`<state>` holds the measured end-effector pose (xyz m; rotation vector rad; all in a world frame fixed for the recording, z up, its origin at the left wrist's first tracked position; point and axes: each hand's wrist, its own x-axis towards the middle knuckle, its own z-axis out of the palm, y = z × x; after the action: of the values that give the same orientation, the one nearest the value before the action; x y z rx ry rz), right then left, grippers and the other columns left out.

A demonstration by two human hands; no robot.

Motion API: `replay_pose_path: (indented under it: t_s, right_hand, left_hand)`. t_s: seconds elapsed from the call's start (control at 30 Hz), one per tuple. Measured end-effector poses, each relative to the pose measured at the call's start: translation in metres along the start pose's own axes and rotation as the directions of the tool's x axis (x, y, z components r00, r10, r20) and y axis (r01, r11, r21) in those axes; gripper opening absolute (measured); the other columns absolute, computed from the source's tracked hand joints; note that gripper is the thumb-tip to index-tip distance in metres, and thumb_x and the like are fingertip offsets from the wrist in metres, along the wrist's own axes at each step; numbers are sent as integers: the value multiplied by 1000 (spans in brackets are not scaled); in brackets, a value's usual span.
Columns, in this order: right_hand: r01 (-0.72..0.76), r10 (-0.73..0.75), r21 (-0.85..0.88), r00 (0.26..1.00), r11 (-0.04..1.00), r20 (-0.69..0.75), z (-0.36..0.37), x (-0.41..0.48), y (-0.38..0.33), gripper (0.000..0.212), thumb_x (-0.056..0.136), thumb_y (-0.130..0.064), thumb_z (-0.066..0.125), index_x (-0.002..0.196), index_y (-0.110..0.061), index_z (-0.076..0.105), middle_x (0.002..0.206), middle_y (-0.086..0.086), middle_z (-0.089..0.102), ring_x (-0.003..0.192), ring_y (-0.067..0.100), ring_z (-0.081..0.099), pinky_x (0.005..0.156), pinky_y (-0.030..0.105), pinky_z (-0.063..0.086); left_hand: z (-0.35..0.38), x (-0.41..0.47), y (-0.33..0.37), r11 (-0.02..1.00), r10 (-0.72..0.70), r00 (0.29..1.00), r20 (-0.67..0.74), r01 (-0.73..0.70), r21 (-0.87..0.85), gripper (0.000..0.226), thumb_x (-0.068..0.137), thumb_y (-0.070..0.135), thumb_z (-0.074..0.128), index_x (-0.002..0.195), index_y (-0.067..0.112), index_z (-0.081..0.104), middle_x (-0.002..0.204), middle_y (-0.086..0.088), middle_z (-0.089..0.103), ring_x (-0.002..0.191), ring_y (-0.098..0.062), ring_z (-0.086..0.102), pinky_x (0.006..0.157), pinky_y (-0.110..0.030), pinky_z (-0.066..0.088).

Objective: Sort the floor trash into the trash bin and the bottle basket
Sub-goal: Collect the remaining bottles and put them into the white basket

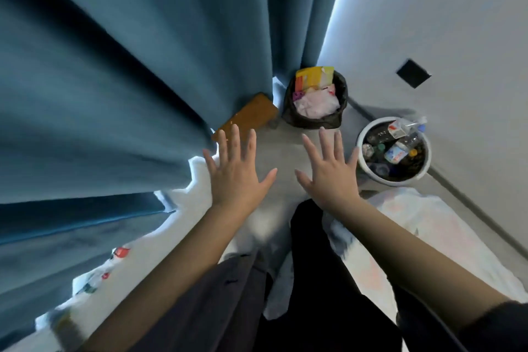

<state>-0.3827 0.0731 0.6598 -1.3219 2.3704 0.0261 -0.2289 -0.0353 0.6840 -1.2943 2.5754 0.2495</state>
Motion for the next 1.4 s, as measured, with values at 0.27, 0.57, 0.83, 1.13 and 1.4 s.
replay_pose_path:
  t_s: [0.27,0.57,0.83,1.13,1.4]
  right_hand:
    - [322,-320,-149,947,935,40,27,-87,-203,75,92,-58,37,152,-33,0,161,3,-6,147,32,-10,111,63,2]
    - [799,-748,-302,596,520,291,78,-169,-414,75,92,-57,38,151,-33,-2,161,5,-9,146,32,-11,112,62,-1]
    - [948,-822,-241,304,209,482,128,-207,-531,73,93,-52,41,152,-33,2,161,4,-10,146,32,-15,114,60,-3]
    - [972,-703,-232,141,-35,697,215,-195,-663,75,93,-48,43,152,-32,0,160,3,-14,146,31,-14,115,59,2]
    - [931,-601,-343,205,-124,772,374,-147,-776,77,91,-45,49,151,-31,3,161,4,-3,147,32,-5,113,59,11]
  left_hand:
    - [0,-185,-195,921,-385,922,-49,380,-85,84,85,67,37,151,25,5,160,-9,-1,146,-33,-2,111,-62,6]
    - [44,-372,-328,538,-827,561,51,814,-221,84,86,68,31,151,24,3,160,-9,-2,146,-32,-3,112,-61,9]
    - [99,-457,-373,234,-930,279,239,952,-199,89,82,78,17,150,26,-10,159,-7,-14,145,-33,-14,110,-61,-5]
    - [150,-469,-472,21,-906,111,408,975,-220,88,84,75,24,150,27,-10,158,-9,-14,145,-34,-12,109,-62,-6]
    - [277,-450,-603,-120,-860,34,510,956,-267,85,87,69,34,151,26,-2,159,-10,-8,146,-35,-7,111,-63,-1]
